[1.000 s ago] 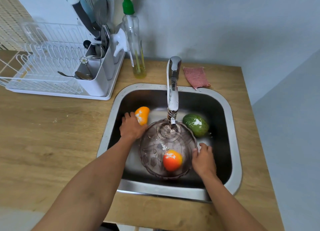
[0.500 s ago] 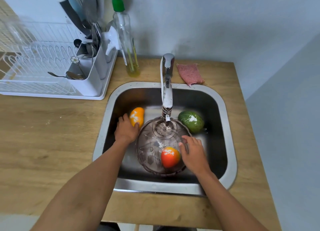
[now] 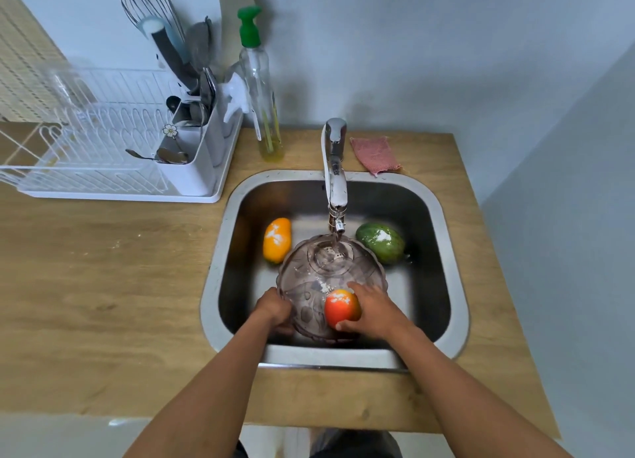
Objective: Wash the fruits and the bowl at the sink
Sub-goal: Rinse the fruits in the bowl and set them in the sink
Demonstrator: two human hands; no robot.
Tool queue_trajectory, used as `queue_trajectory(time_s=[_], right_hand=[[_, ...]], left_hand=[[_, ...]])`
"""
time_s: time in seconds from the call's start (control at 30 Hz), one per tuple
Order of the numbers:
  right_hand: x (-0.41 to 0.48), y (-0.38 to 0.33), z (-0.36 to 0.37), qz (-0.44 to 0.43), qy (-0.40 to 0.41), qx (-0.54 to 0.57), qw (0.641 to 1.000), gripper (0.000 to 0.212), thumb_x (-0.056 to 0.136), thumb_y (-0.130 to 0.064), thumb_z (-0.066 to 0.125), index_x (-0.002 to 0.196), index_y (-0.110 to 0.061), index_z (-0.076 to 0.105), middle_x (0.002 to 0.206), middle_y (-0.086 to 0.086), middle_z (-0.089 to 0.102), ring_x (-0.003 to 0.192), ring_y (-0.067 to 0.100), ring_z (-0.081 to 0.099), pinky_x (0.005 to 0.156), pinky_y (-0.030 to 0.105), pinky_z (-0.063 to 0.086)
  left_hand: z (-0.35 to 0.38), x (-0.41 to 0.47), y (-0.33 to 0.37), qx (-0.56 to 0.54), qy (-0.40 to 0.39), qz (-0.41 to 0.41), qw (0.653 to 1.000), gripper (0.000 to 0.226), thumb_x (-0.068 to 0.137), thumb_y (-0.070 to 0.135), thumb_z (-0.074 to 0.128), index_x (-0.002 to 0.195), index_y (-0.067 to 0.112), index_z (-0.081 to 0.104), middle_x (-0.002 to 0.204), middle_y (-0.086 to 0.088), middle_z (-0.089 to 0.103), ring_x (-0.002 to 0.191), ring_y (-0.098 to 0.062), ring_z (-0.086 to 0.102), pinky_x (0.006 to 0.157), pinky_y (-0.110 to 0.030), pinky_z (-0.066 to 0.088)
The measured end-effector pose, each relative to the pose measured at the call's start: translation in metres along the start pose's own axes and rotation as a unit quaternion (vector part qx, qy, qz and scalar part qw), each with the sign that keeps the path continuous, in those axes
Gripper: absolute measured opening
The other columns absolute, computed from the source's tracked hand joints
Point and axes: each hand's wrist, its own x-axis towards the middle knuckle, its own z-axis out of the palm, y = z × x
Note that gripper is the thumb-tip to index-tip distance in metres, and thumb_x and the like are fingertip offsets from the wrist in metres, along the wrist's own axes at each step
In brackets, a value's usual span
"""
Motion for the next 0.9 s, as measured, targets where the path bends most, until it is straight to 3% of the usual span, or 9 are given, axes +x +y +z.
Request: queue_trajectory(time_s=[0.17,0.37,0.47,0.6,0.7,0.8,0.83,0.9], right_hand=[[0.005,-0.003,0.003,-0.006,-0.005,-0.058,0.998,0.103,0.066,-0.060,0.076,0.149,-0.024,0.028,0.148,0.008,0.042,0.137,0.027,0.034,0.111,0.040,0.032],[0.009,-0.002,0.005,0.007,0.034,-0.027,0.999,0.083,0.069,-0.055,0.076,0.138,-0.024,0.042,0.137,0.006,0.053,0.124,0.025,0.049,0.102,0.037,0.042],[0.006,-0.003,-0.001,0.012,0.110,0.039,0.993,0.077,0.069,-0.050,0.075,0.135,-0.027,0.045,0.132,0.001,0.056,0.120,0.022,0.051,0.097,0.033,0.045],[-0.006,0.010,-0.016,0.077,0.271,0.103,0.954,0.080,0.071,-0.047,0.076,0.139,-0.024,0.038,0.130,0.002,0.050,0.117,0.023,0.049,0.094,0.042,0.049],[-0.012,0.026,-0.025,0.164,0.292,0.102,0.937,0.085,0.074,-0.043,0.076,0.143,-0.016,0.035,0.135,0.010,0.048,0.121,0.030,0.047,0.093,0.045,0.049],[-0.014,0.019,-0.019,0.175,0.302,0.093,0.933,0.084,0.074,-0.041,0.075,0.143,-0.013,0.035,0.134,0.010,0.046,0.121,0.031,0.046,0.091,0.043,0.048],[-0.014,0.017,-0.017,0.179,0.310,0.101,0.928,0.084,0.075,-0.040,0.075,0.143,-0.013,0.035,0.135,0.011,0.045,0.121,0.031,0.045,0.092,0.043,0.047],[-0.014,0.016,-0.018,0.204,0.325,0.125,0.915,0.084,0.075,-0.039,0.076,0.143,-0.011,0.036,0.135,0.013,0.044,0.122,0.033,0.045,0.094,0.044,0.045]], left_hand=[[-0.001,-0.004,0.000,-0.023,-0.010,0.014,1.000,0.015,0.094,0.011,0.051,0.108,0.010,0.054,0.100,-0.018,0.068,0.068,-0.034,0.074,0.060,-0.046,0.063],[-0.002,-0.021,0.008,-0.037,-0.016,0.030,0.999,0.015,0.097,0.014,0.050,0.113,0.013,0.050,0.105,-0.015,0.067,0.070,-0.032,0.074,0.058,-0.039,0.063],[-0.005,-0.026,0.009,-0.041,-0.018,0.032,0.998,0.014,0.098,0.013,0.048,0.112,0.015,0.049,0.106,-0.015,0.066,0.073,-0.032,0.074,0.059,-0.039,0.063],[-0.008,-0.020,0.005,-0.042,-0.011,0.030,0.999,0.020,0.098,0.013,0.047,0.118,0.014,0.047,0.111,-0.016,0.063,0.079,-0.034,0.073,0.058,-0.041,0.063],[-0.008,-0.020,0.007,-0.053,0.037,0.044,0.997,0.022,0.097,0.018,0.048,0.117,0.009,0.050,0.113,-0.020,0.062,0.086,-0.038,0.069,0.056,-0.039,0.061],[-0.012,-0.019,0.007,0.006,0.138,0.081,0.987,0.029,0.095,0.022,0.046,0.117,0.006,0.056,0.118,-0.024,0.062,0.107,-0.042,0.061,0.086,-0.040,0.053],[-0.013,-0.021,0.007,0.009,0.161,0.091,0.983,0.029,0.095,0.024,0.045,0.116,0.009,0.057,0.115,-0.023,0.063,0.106,-0.043,0.062,0.091,-0.043,0.053],[-0.017,-0.029,0.009,-0.006,0.187,0.113,0.976,0.024,0.094,0.029,0.043,0.109,0.014,0.054,0.103,-0.019,0.065,0.093,-0.041,0.066,0.086,-0.049,0.056]])
